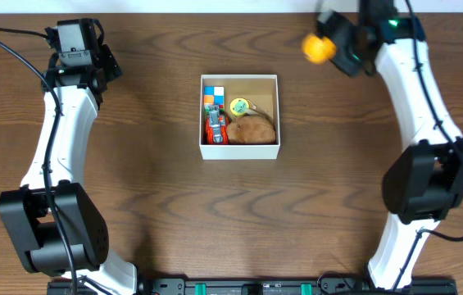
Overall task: Pack container
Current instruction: 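Carry the orange duck with the right gripper over the box and lower it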
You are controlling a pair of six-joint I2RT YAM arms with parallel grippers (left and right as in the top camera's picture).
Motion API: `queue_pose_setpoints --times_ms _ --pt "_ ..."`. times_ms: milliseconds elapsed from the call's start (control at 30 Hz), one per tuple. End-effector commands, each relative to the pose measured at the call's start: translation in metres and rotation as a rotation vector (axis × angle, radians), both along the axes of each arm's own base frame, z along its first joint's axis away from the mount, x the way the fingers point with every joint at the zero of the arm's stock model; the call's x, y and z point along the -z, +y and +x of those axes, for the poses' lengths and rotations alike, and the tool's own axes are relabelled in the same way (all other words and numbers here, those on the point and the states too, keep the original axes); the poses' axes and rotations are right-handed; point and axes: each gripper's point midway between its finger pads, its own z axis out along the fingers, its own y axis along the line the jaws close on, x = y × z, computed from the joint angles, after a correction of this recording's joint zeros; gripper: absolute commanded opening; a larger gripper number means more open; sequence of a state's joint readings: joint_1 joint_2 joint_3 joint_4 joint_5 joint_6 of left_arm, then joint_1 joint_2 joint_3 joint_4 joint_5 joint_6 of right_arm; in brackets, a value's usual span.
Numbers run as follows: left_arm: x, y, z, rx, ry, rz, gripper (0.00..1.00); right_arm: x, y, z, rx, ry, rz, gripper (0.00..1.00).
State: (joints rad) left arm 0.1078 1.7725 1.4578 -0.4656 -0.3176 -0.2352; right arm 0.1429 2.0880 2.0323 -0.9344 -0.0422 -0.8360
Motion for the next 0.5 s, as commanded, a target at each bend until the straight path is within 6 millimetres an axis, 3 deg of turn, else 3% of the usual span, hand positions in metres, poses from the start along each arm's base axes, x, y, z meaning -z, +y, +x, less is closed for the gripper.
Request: queue_pose_setpoints --times_ms 0,167,467 --pt "-0.009 0.003 0.001 -0.006 -0.016 0.011 0.98 -0.034 0.06 0.001 -0.198 -0.093 0.061 0.01" --pt "-0.009 0.003 0.001 -0.006 -0.016 0.011 0.98 -0.052 0.124 -0.012 -0.289 -0.104 0.237 0.01" --pt "-0.009 0.003 0.001 -0.006 -0.016 0.011 0.98 -0.042 0.156 -0.037 -0.281 -0.008 0.283 0.01"
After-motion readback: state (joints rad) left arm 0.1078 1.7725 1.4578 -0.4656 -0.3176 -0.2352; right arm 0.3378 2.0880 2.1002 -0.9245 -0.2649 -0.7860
